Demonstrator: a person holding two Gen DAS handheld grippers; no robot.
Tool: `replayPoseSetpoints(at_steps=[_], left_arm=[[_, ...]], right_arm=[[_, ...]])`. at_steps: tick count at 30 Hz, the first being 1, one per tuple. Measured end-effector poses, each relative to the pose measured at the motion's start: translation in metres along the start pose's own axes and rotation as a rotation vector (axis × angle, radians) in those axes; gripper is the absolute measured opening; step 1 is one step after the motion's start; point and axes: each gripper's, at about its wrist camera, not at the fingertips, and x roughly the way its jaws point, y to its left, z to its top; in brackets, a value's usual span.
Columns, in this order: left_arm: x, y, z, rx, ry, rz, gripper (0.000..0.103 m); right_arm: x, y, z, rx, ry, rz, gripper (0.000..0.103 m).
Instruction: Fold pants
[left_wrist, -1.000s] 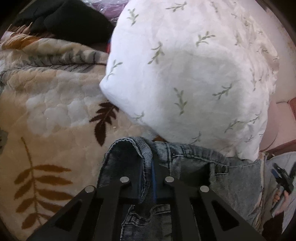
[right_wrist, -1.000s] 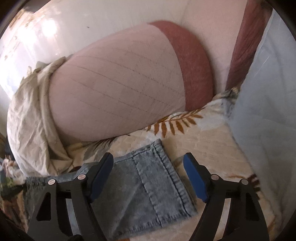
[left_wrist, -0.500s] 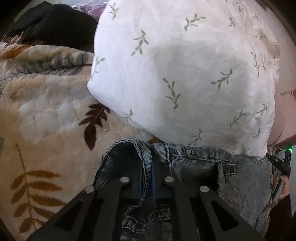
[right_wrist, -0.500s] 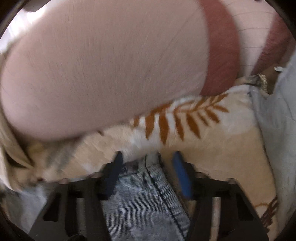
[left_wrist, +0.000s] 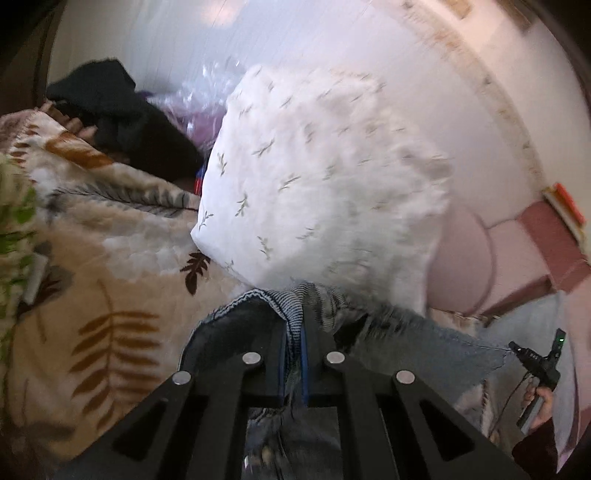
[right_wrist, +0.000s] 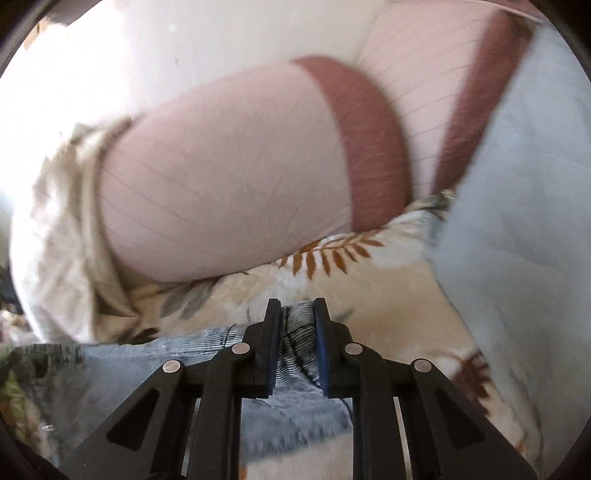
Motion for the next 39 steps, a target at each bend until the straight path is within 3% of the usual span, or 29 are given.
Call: replayPoseSetpoints(at_steps=[4,11,18,22,24,26,28,32,33,34,39], left_arm=[[-0.054,-0.006,-0.034,0.031,-0.027,-0.035,0.007],[-0.108,0.011,-0.120,0.020,0.016,-0.031,0.007],[-0.100,0.049,-0.199,-0.032,0.113,0.013,0.007],[-0.096,0.067,-0.219,-0.090,0.117,0.022,0.013],[-0.100,0.070,-0.218,-0.112,0.115,0.055,0.016],[-0.110,0.070,-0.215,-0.120,0.095,0.067,0.016],[-0.127,0.067,-0.211,-0.112,0.041,0.109,0.016],[-0.159,0.040,-0.198,-0.053,-0.103,0.176,0.018],[-0.162,0.030,-0.195,-0.043,-0.122,0.170,0.027],[-0.163,0.017,-0.191,-0.029,-0.145,0.150,0.034],[-0.141,-0.044,-0.185,0.063,-0.162,0.021,0.043]], right_arm=[[-0.052,-0.023,-0.029,0.046,-0.027,0.039,0.016],[-0.111,-0.065,-0.111,0.130,-0.008,0.082,0.016],[-0.115,-0.096,-0.195,0.201,0.091,0.094,0.016],[-0.101,-0.104,-0.235,0.213,0.172,0.078,0.017],[-0.103,-0.105,-0.241,0.204,0.168,0.089,0.022],[-0.110,-0.108,-0.239,0.201,0.174,0.089,0.041],[-0.120,-0.111,-0.233,0.212,0.153,0.082,0.051],[-0.137,-0.120,-0.214,0.234,0.074,0.127,0.052],[-0.136,-0.122,-0.208,0.239,0.074,0.138,0.052],[-0.133,-0.122,-0.200,0.241,0.076,0.147,0.052],[-0.094,-0.117,-0.172,0.248,0.141,0.161,0.052]])
